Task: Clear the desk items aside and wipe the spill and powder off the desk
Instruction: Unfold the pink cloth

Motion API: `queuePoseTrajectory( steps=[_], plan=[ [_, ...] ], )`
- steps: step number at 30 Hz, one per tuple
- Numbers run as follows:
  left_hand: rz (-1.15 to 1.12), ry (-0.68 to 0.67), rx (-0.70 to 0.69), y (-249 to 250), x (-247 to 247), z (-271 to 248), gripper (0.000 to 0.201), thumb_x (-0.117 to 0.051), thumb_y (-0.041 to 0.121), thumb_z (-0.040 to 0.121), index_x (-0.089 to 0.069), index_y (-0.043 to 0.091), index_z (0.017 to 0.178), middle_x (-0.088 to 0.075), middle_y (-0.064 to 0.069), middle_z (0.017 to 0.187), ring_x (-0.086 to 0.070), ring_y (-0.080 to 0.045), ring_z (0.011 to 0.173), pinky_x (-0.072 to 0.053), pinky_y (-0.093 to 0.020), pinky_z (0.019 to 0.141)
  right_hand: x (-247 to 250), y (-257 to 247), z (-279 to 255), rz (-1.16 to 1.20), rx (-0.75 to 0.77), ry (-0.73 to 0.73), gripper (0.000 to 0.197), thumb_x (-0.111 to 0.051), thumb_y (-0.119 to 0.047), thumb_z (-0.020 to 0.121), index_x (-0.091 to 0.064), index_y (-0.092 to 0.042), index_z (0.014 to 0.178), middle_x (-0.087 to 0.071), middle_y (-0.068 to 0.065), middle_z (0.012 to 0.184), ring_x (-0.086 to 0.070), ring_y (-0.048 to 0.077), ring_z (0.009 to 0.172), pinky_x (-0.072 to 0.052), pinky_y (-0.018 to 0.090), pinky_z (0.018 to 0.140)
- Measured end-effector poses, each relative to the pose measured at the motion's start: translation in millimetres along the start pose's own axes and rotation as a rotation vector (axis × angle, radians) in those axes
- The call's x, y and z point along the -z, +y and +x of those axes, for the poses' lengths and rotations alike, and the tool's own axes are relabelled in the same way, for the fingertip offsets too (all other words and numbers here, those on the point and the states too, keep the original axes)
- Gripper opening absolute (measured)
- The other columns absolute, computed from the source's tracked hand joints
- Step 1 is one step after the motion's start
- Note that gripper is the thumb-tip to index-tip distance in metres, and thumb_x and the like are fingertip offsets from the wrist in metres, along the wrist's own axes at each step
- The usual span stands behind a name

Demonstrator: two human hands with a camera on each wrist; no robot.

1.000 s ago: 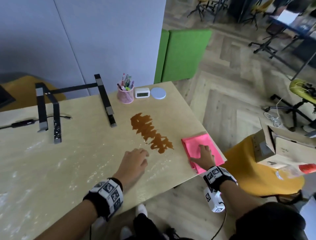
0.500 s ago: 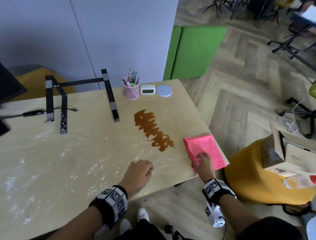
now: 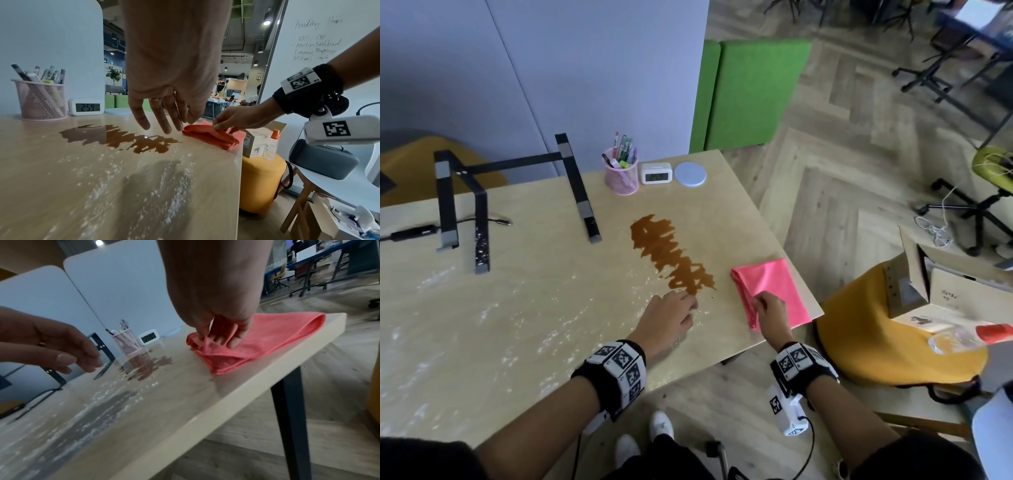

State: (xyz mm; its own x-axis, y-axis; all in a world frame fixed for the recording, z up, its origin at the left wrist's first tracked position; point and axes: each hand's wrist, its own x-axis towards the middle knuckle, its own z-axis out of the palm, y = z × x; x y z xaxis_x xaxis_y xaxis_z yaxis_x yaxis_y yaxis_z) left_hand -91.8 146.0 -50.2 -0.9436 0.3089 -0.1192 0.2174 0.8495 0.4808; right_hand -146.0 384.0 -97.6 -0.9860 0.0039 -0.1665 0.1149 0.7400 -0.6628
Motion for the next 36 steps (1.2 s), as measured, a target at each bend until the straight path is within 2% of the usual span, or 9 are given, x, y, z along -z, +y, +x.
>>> queuePoseTrajectory(
  steps=[3,6,9,13,16,24,28,32,36],
  plan=[
    [-0.054,0.040,-0.032,0.9,1.0,2.3,0.032,-0.049,0.019,0.093,-0.052,0.021,0.125,-0.055,0.008,0.122,-0.056,-0.013,0.108,-0.047,-0.037,0.089,-4.6,-24.4,1.0,0.058,0.093,-0.088,0.020,-0.045,-0.003,0.095,-0.060,-0.003,0.082,-0.057,0.002,0.064,-0.048,0.014,0.052,-0.038,0.012,0.047],
    [-0.082,0.079,-0.071,-2.8,4.6,4.5,0.044,-0.055,0.018,0.091,-0.044,0.022,0.134,-0.046,0.009,0.133,-0.057,-0.010,0.106,-0.051,-0.036,0.086,-9.1,-56.3,-1.7,0.144,0.127,-0.327,0.018,-0.041,-0.009,0.098,-0.056,-0.011,0.088,-0.053,-0.005,0.063,-0.045,0.002,0.044,-0.039,0.011,0.042],
    [-0.072,0.135,-0.111,-3.4,13.3,6.5,0.044,-0.053,0.021,0.092,-0.044,0.021,0.136,-0.045,0.010,0.137,-0.054,-0.010,0.110,-0.048,-0.035,0.089,-11.4,-82.3,-4.6,0.276,0.177,-0.523,0.017,-0.046,-0.013,0.096,-0.063,-0.012,0.098,-0.065,0.003,0.078,-0.056,0.004,0.057,-0.050,0.016,0.058],
    [-0.132,0.193,-0.109,-7.9,28.9,9.1,0.031,-0.047,0.029,0.096,-0.058,0.014,0.120,-0.064,0.000,0.113,-0.058,-0.016,0.100,-0.047,-0.035,0.087,-7.0,-101.9,-0.2,0.549,0.128,-0.667,0.022,-0.051,-0.008,0.093,-0.061,0.006,0.106,-0.065,0.014,0.097,-0.062,0.016,0.084,-0.052,0.022,0.078],
    [-0.147,0.214,-0.098,-14.8,37.9,9.9,0.020,-0.052,0.028,0.094,-0.063,0.014,0.102,-0.064,0.001,0.097,-0.055,-0.015,0.088,-0.046,-0.030,0.079,-0.2,-105.5,4.7,0.555,0.120,-0.719,0.023,-0.054,-0.007,0.091,-0.061,0.006,0.109,-0.064,0.021,0.105,-0.060,0.023,0.091,-0.051,0.029,0.084],
    [-0.245,0.203,-0.074,-17.9,50.9,6.9,0.008,-0.051,0.019,0.094,-0.057,0.014,0.093,-0.057,0.005,0.088,-0.051,-0.009,0.081,-0.034,-0.012,0.068,24.7,-99.0,10.1,0.464,0.098,-0.686,0.014,-0.065,-0.011,0.085,-0.070,-0.002,0.094,-0.070,0.001,0.079,-0.059,0.024,0.075,-0.049,0.031,0.071],
    [-0.243,0.142,-0.047,-14.4,47.4,7.5,0.014,-0.047,0.023,0.095,-0.057,0.013,0.095,-0.059,0.004,0.089,-0.053,-0.013,0.084,-0.040,-0.022,0.078,30.4,-102.2,4.0,0.509,0.102,-0.634,0.011,-0.054,-0.004,0.091,-0.064,-0.003,0.095,-0.068,-0.003,0.077,-0.063,0.012,0.071,-0.050,0.025,0.069],
    [-0.244,0.154,0.006,-7.2,44.0,12.4,0.037,-0.032,0.046,0.098,-0.057,0.019,0.095,-0.056,0.010,0.080,-0.051,-0.011,0.078,-0.043,-0.039,0.085,31.8,-118.6,-3.6,0.494,0.180,-0.507,0.015,-0.044,-0.010,0.097,-0.059,-0.010,0.095,-0.062,0.000,0.083,-0.059,0.008,0.072,-0.047,0.018,0.067],
    [-0.311,0.213,0.019,6.8,48.3,18.1,0.039,-0.040,0.050,0.094,-0.060,0.017,0.099,-0.060,0.006,0.093,-0.051,-0.011,0.088,-0.039,-0.032,0.088,38.8,-142.6,-12.2,0.536,0.287,-0.461,0.016,-0.036,-0.009,0.100,-0.050,-0.001,0.099,-0.059,0.006,0.077,-0.057,0.006,0.065,-0.045,0.013,0.062]
  ],
)
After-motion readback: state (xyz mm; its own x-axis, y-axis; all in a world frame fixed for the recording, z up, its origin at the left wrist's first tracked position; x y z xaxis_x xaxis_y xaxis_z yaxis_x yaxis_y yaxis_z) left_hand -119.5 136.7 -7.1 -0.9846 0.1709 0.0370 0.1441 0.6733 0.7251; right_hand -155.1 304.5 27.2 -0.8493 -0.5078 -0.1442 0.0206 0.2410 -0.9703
